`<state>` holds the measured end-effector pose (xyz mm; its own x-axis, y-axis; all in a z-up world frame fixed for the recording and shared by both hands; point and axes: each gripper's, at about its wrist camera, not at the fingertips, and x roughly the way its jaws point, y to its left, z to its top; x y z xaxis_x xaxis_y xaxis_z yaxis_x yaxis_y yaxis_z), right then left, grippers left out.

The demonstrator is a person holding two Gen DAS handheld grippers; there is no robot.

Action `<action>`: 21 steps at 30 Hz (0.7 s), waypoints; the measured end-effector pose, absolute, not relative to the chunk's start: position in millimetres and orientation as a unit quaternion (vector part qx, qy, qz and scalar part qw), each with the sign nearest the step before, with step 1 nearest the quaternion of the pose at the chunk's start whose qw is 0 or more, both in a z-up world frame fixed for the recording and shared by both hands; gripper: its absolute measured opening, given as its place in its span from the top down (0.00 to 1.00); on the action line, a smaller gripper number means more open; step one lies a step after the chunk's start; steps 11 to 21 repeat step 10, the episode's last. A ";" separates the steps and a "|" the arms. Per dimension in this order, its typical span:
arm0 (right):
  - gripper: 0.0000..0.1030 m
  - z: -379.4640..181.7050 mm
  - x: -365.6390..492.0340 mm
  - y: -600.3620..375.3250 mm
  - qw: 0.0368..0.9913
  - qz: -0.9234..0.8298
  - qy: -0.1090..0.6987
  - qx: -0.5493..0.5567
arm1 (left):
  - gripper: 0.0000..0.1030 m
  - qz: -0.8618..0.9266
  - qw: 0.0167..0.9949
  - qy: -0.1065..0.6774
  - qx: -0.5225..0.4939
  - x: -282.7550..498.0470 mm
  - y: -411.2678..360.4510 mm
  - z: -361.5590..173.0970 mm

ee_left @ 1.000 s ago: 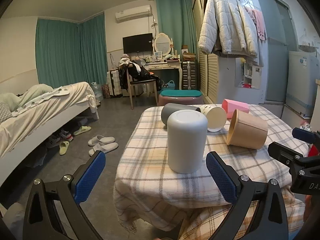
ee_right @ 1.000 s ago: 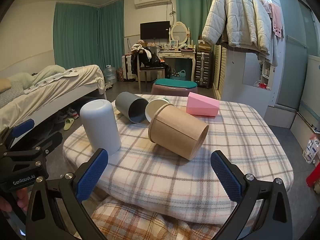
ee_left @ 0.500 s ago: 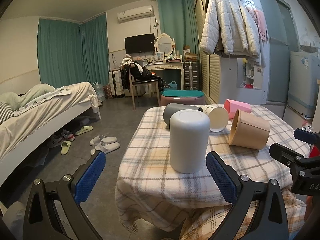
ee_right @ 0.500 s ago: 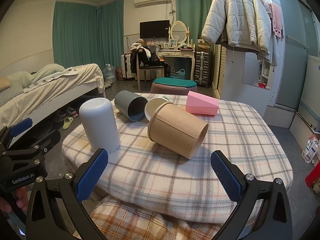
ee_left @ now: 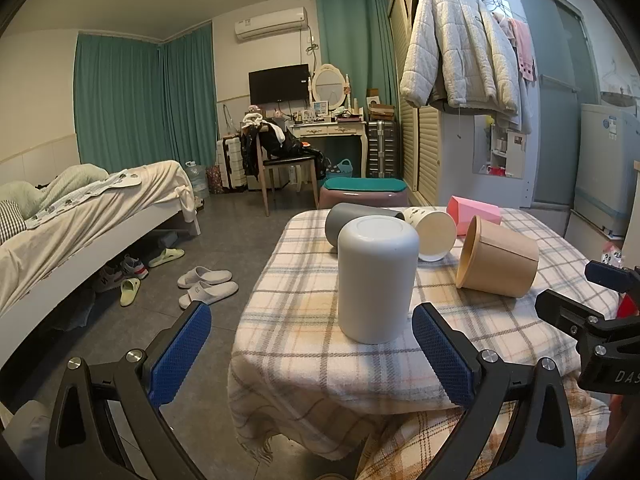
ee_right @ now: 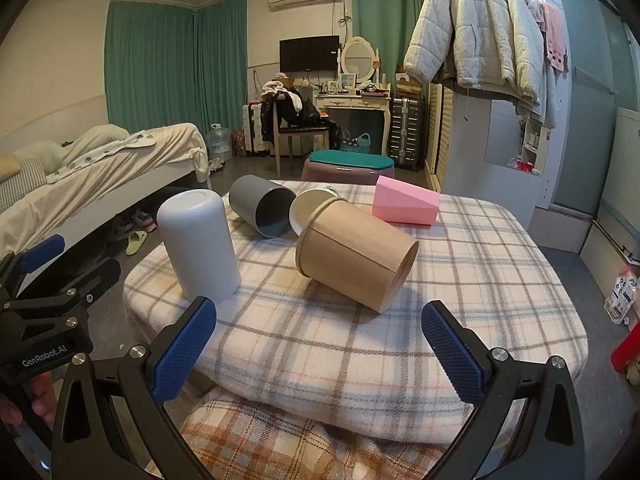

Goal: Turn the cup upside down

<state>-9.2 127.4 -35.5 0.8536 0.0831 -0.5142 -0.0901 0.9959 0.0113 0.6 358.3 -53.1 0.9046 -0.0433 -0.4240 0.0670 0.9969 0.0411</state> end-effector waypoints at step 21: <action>0.00 -35.5 -8.3 128.5 0.962 0.045 0.268 -0.007 | 0.00 -0.029 0.976 0.215 0.028 -2.2 355.6 -54.1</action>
